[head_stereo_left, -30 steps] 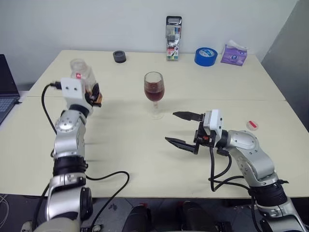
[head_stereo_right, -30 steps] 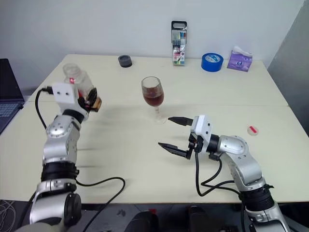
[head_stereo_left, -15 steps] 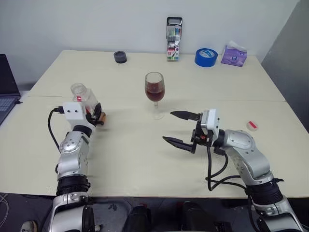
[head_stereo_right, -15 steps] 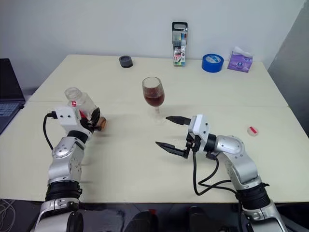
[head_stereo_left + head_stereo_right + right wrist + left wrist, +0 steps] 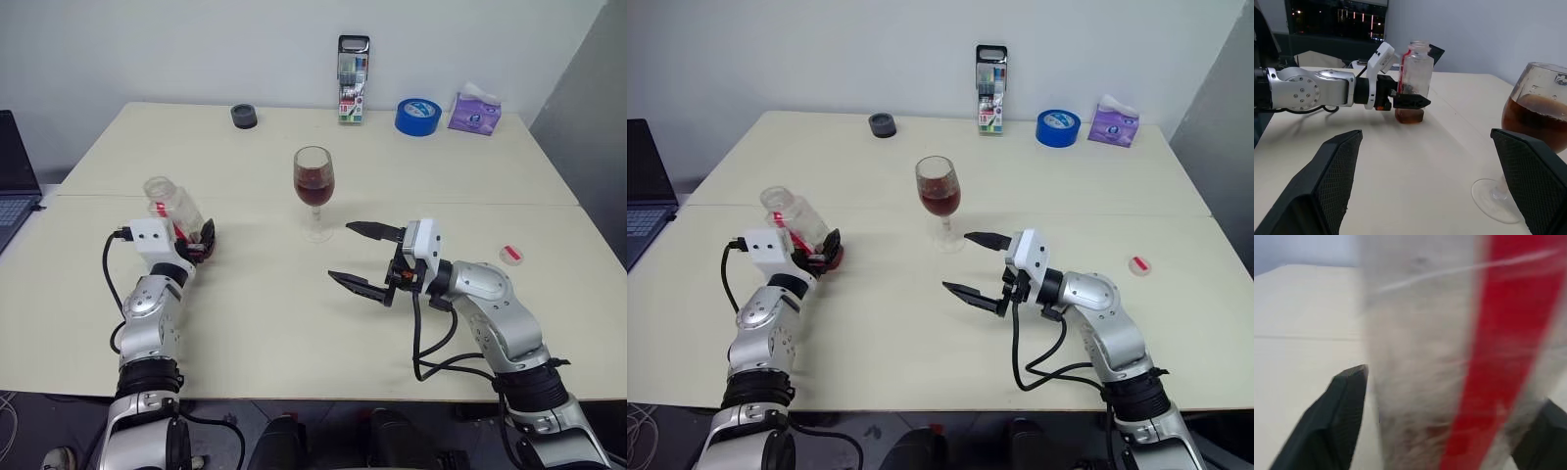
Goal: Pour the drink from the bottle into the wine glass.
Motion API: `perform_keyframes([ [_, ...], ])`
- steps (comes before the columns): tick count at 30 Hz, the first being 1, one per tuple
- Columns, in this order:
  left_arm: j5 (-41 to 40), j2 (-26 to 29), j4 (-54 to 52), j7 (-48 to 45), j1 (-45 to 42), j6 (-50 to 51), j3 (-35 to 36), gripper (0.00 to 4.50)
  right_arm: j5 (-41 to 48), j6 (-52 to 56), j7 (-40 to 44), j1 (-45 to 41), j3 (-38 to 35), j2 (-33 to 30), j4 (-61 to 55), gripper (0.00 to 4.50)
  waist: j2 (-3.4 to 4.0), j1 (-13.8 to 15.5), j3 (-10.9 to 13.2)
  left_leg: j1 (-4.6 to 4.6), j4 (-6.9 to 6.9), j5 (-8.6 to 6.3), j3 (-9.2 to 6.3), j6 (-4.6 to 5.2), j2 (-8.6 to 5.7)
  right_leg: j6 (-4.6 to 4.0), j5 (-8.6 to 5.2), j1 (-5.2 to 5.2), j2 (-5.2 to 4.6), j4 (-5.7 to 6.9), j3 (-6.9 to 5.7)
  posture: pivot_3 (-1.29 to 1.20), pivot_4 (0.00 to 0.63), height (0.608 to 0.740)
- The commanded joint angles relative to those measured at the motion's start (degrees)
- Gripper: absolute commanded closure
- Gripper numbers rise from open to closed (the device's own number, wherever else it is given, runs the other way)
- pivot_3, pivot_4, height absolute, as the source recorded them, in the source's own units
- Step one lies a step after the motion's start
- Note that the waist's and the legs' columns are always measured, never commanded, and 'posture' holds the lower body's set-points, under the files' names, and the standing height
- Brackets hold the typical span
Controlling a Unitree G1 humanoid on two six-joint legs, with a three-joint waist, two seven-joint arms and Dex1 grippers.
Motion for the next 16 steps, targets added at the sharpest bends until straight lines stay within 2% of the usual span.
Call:
perform_keyframes([
  [1,-0.87,0.36,-3.79,-0.3,1.69,0.26,0.76,0.02,0.23,-0.1,-0.36,1.22,-0.22,-0.3,-2.03,0.0,0.0,0.0,0.0,0.0,-0.01,0.0,0.0,0.01,0.0,0.0,0.0,0.0,0.0,-0.01,0.0,0.0,0.15,0.74],
  [6,-0.49,0.42,-14.67,0.84,9.59,5.58,0.08,0.02,-3.82,3.33,-6.04,8.77,-1.34,-2.96,-4.3,0.0,0.0,0.04,0.0,-0.01,-0.06,-0.01,-0.03,0.01,0.01,0.0,0.0,0.03,0.0,-0.08,0.01,0.0,0.15,0.74],
  [10,-0.48,-0.83,-32.29,2.26,22.39,13.38,-1.77,0.02,-9.18,7.28,-15.62,13.87,-4.09,-3.59,-6.46,0.0,0.01,-0.11,0.0,0.04,-0.08,-0.02,0.0,0.03,0.03,0.0,0.0,0.04,0.0,-0.06,0.08,0.0,0.15,0.74],
  [13,0.66,-2.29,-44.11,5.47,29.02,18.13,-2.92,0.02,-11.03,12.22,-23.7,15.41,-6.42,-0.59,-8.71,0.0,0.02,0.05,-0.01,0.04,-0.12,-0.03,0.01,0.03,0.04,-0.01,-0.02,0.05,-0.01,-0.07,0.1,0.0,0.15,0.74],
  [16,0.32,-3.86,-51.7,8.47,31.31,23.61,-3.48,0.02,-12.85,17.6,-30.84,15.2,-7.82,3.18,-9.74,0.0,0.01,0.23,-0.01,0.05,-0.11,-0.03,-0.05,0.02,0.04,-0.01,-0.01,0.08,0.01,-0.02,0.04,0.0,0.15,0.74],
])
